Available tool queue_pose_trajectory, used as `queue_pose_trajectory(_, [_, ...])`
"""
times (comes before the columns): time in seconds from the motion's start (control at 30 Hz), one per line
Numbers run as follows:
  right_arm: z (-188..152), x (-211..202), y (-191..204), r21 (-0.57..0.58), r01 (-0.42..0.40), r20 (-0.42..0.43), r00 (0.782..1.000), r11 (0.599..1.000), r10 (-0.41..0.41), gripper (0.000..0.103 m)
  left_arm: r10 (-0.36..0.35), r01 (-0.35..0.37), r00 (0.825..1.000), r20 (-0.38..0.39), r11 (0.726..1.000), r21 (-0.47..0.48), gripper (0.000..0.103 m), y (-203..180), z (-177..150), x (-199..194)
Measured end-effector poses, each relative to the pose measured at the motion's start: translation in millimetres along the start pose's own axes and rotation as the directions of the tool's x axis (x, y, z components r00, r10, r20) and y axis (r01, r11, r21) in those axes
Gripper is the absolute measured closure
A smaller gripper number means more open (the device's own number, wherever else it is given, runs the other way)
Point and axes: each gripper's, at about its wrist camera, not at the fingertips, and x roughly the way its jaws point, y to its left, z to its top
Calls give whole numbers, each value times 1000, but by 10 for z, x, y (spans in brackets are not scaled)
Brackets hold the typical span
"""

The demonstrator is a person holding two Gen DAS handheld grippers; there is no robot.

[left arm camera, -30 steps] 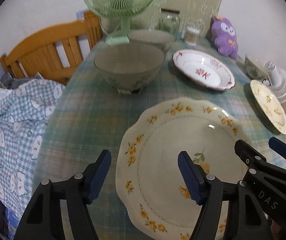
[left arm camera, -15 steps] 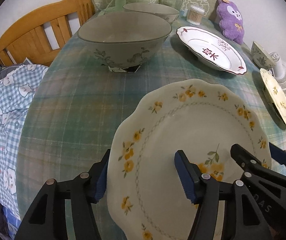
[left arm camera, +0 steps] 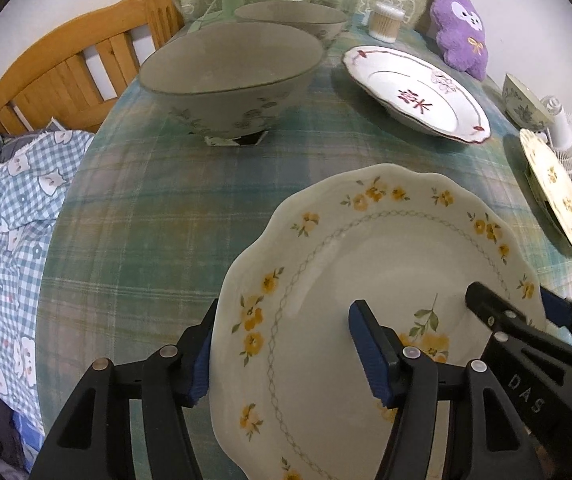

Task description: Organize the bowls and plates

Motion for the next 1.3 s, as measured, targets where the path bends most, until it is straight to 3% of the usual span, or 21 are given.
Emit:
queue_pose_trajectory(0.6, [159, 6, -905, 1, -22, 17, 1000, 1000, 22, 38, 13, -13, 1000, 4, 1000, -6, 40, -809, 59, 5])
queue_pose_trajectory(1.03, [210, 160, -915, -56, -48, -18, 999, 997, 47, 38, 41, -42, 999, -18, 997, -64, 39, -877, 83, 124])
queue_pose_trajectory(1.1, [209, 167, -901, -66, -53, -18, 999, 996, 52, 37, 41, -42, 999, -24, 997, -61, 34, -897, 83, 137])
queue_pose_trajectory(1.3, [208, 147, -981, -101, -127, -20, 992, 987, 126, 35, 77, -78, 997, -22, 994, -79, 30, -944, 70, 138])
